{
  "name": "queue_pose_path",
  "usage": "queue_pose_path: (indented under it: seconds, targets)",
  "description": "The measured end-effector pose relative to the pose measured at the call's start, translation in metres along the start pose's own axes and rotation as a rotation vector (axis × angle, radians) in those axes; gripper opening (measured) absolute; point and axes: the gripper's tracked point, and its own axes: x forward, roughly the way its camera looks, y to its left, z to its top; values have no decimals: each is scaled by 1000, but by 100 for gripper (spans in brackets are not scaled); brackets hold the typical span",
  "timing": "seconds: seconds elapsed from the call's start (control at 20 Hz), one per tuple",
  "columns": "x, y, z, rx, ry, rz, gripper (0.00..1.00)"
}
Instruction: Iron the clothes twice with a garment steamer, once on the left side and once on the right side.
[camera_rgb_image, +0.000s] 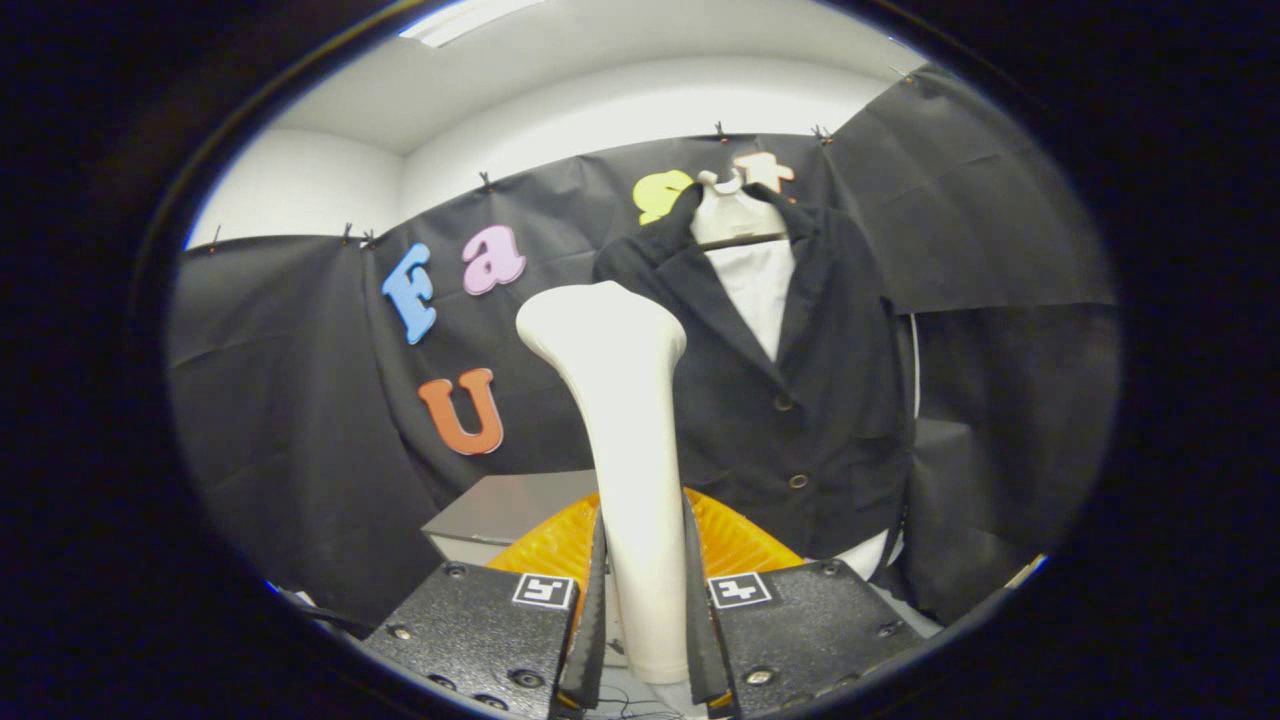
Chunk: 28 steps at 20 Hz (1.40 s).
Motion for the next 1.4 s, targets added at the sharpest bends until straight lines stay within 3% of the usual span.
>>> queue_pose_path:
  seconds: [0.4, 1.0, 1.4]
  targets:
    - [15, -63, 39, 2, -43, -94, 35]
    - [114, -56, 53, -62, -10, -116, 36]
    - [145, -53, 38, -116, 21, -150, 36]
